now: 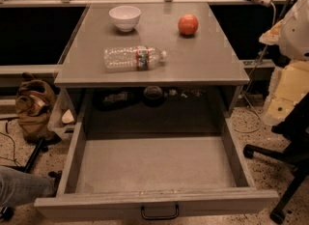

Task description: Place water bottle into top drawer

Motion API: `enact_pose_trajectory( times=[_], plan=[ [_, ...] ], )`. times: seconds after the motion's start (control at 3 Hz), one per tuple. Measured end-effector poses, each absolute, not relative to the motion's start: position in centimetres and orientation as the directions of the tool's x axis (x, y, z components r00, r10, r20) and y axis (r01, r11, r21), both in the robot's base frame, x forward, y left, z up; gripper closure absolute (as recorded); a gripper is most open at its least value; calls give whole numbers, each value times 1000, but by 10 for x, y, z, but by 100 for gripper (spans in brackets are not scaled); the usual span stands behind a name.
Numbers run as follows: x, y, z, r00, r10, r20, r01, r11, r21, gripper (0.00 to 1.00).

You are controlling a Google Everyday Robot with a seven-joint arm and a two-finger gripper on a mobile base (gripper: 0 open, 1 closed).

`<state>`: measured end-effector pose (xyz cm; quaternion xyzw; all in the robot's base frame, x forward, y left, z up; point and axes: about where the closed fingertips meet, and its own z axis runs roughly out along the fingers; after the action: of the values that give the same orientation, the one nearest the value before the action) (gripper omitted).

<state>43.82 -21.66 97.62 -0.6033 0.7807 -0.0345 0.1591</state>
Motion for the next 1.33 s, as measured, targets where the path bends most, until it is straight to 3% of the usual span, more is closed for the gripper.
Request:
enact_pose_trajectory(
  times=[0.67, 1.33],
  plan=[
    [452, -224, 982, -236, -943, -234, -912, 298, -280, 0],
    [536, -263, 1010, -239, -916, -322, -848, 358, -391, 0]
  ],
)
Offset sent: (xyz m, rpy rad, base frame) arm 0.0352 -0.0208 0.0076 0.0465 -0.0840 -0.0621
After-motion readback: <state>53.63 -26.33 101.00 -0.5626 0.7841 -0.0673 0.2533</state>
